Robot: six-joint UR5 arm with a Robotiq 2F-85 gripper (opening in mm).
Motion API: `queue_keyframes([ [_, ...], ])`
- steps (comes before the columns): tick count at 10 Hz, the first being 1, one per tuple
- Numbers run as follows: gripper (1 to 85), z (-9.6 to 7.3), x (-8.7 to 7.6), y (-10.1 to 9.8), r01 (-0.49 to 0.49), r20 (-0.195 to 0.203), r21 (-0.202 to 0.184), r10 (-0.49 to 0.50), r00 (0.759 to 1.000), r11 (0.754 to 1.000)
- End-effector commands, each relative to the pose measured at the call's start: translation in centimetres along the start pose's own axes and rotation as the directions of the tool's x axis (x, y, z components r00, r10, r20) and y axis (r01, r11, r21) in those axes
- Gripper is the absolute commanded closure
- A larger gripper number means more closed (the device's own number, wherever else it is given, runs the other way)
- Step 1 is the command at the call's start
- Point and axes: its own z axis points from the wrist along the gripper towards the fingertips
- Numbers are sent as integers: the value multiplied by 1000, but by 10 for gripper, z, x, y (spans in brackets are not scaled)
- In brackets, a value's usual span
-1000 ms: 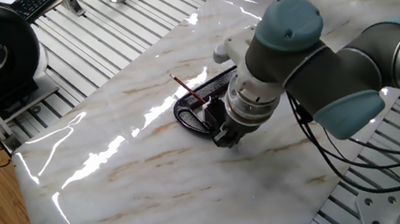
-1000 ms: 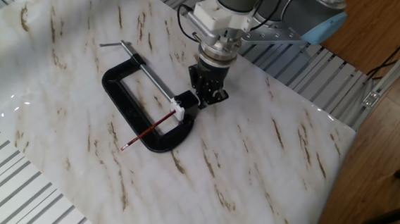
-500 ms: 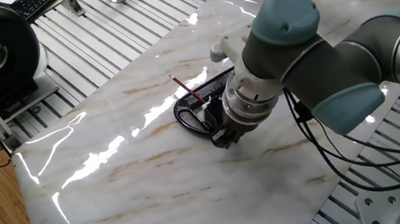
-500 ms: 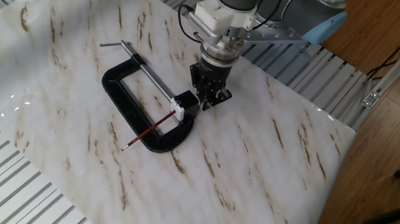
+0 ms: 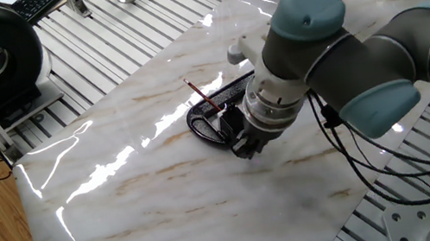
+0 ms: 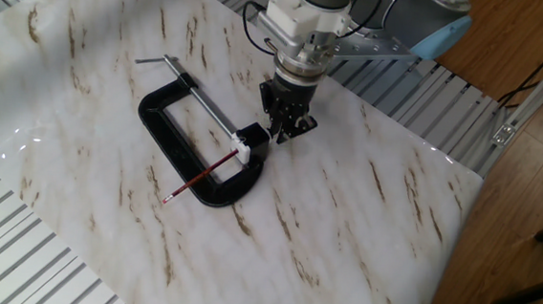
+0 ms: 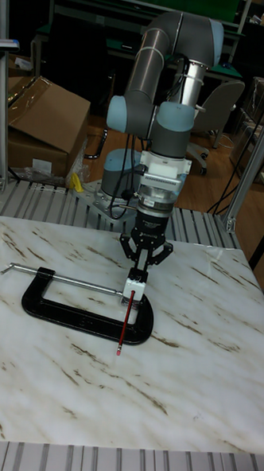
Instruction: Sharpen the pencil with a pencil sharpener
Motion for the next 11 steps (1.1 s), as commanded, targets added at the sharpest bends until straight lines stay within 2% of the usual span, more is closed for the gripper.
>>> queue_keyframes([
  [1, 607, -16, 10, -6, 5, -24, 4, -5, 1000, 1000],
  [2, 613, -20, 14, -9, 12, -36, 6, -12, 999, 1000],
  [3, 640, -25, 20, -17, 28, -65, 19, -27, 998, 999],
  [5, 727, -36, 23, -32, 57, -86, 38, -53, 995, 998],
  [6, 770, -40, 20, -36, 58, -87, 40, -55, 995, 997],
  [8, 813, -63, 12, -45, 100, -117, 77, -90, 989, 992],
  [9, 847, -63, 9, -44, 97, -109, 79, -88, 990, 992],
  [11, 807, -61, -1, -33, 128, -66, 38, -126, 990, 991],
])
